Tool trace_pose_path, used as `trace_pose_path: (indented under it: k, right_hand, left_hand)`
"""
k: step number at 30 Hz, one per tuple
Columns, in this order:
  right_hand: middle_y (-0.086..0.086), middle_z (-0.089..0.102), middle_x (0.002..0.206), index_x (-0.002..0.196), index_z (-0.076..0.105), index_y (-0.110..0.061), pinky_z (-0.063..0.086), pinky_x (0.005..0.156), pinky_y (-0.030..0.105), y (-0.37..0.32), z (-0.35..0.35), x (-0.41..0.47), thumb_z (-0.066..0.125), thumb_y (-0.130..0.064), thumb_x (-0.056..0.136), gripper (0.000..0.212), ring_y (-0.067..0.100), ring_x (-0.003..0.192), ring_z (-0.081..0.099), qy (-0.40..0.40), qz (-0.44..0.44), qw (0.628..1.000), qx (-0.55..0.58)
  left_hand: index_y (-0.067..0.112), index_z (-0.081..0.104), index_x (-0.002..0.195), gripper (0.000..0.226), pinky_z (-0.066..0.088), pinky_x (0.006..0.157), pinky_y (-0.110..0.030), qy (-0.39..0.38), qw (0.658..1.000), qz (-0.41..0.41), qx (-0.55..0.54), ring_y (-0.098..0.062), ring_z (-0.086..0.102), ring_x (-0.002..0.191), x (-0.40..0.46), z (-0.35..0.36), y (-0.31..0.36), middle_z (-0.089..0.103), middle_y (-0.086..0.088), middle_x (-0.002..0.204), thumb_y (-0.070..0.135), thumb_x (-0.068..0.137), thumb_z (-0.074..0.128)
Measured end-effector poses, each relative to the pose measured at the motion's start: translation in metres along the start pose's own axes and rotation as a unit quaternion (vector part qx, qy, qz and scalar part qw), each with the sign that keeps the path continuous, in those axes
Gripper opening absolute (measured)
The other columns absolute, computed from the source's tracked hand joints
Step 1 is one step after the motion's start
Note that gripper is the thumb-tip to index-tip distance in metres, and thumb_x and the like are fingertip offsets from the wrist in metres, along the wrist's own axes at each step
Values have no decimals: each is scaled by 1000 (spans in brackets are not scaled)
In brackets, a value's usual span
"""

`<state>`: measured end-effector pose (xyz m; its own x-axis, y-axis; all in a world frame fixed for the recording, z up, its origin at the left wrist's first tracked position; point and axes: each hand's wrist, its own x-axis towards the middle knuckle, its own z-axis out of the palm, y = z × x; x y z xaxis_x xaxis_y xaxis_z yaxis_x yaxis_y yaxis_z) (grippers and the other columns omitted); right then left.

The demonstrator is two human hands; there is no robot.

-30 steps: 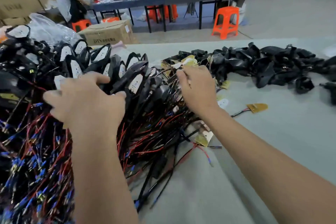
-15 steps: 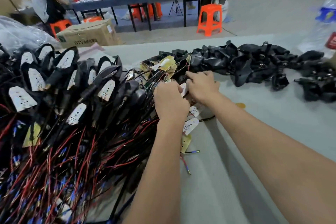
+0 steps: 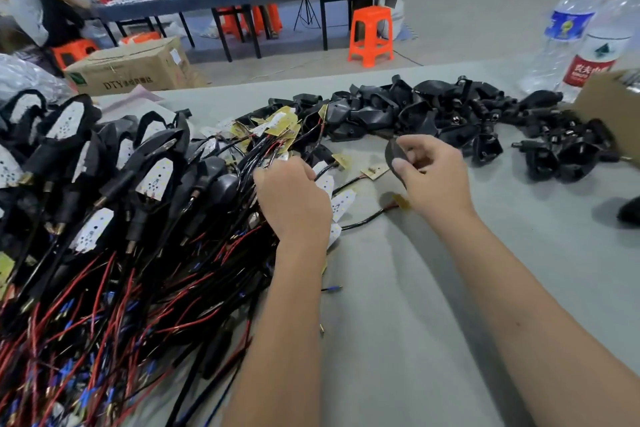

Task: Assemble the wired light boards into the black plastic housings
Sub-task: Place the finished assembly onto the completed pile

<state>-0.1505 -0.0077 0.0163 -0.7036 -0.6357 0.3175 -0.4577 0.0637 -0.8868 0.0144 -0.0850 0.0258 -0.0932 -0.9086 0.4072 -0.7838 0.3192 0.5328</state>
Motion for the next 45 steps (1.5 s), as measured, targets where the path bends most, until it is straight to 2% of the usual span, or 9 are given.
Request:
trace_pose_path:
  k: [3, 8, 17, 21, 25, 32, 37, 40, 45]
  right_hand:
    - [-3, 61, 83, 124, 67, -17, 52, 78, 23, 4, -19, -10, 71, -6, 93, 34, 6, 76, 59, 39, 88, 983, 157]
    - [-10, 71, 73, 129, 64, -6, 59, 83, 28, 10, -38, -19, 73, 5, 88, 43, 6, 68, 67, 32, 170, 925, 338]
    - [11, 69, 103, 128, 58, 1, 55, 85, 32, 21, -51, -32, 55, 11, 97, 33, 21, 91, 67, 35, 184, 855, 484]
    - [19, 65, 111, 124, 58, -2, 57, 88, 43, 20, -53, -31, 44, 6, 104, 26, 28, 94, 64, 12, 220, 834, 505]
    - [10, 70, 93, 118, 62, -8, 60, 85, 42, 18, -53, -29, 51, -5, 104, 19, 24, 84, 66, 4, 260, 796, 547]
    - [4, 66, 76, 103, 68, -3, 60, 72, 29, 19, -43, -37, 69, -5, 94, 9, 14, 70, 66, -32, 256, 810, 527]
    - [3, 70, 81, 102, 70, -10, 54, 58, 27, 20, -38, -37, 62, -25, 102, 18, 14, 68, 62, -37, 235, 881, 408]
    - [-1, 70, 109, 124, 69, -18, 54, 86, 36, 21, -32, -42, 60, -23, 102, 24, 16, 98, 64, -64, 58, 994, 70]
    - [-9, 59, 124, 120, 71, -37, 29, 106, 37, 16, -28, -53, 41, -51, 101, 39, 15, 123, 36, -92, -32, 993, -71]
  left_hand:
    - [19, 72, 99, 23, 20, 79, -20, 36, 999, 18, -5, -29, 45, 112, -7, 5, 8, 59, -5, 114, 4, 83, 67]
    - [17, 69, 111, 28, 40, 98, -36, -163, 983, 77, -15, -29, 51, 115, -25, 22, 20, 64, -5, 113, 34, 89, 74]
    - [29, 65, 100, 31, 32, 98, -34, -157, 978, 120, 69, -27, 35, 113, -43, 29, 33, 45, -1, 113, 59, 90, 66]
    - [21, 66, 109, 28, 26, 94, -32, -132, 977, 134, 103, -27, 34, 115, -49, 31, 34, 44, -6, 125, 45, 102, 55]
    - [10, 62, 106, 19, 31, 92, -33, -87, 991, 76, -72, -29, 48, 109, -44, 13, 37, 53, -9, 113, 27, 105, 53]
    - [22, 56, 94, 14, 18, 85, -21, -37, 985, 83, -147, -28, 43, 117, -37, -23, 34, 59, -6, 114, 27, 106, 51]
    - [18, 54, 88, 21, 38, 57, -33, -97, 916, 67, -383, -13, 48, 56, -38, -22, 50, 63, 4, 75, 21, 107, 47]
    - [14, 56, 88, 21, 35, 50, -27, -151, 885, -17, -439, -9, 44, 47, -46, -2, 54, 61, 3, 68, 17, 107, 49]
    - [6, 66, 97, 20, 54, 68, -29, -209, 873, -45, -438, -10, 61, 63, -53, 16, 51, 68, -11, 86, -6, 101, 50]
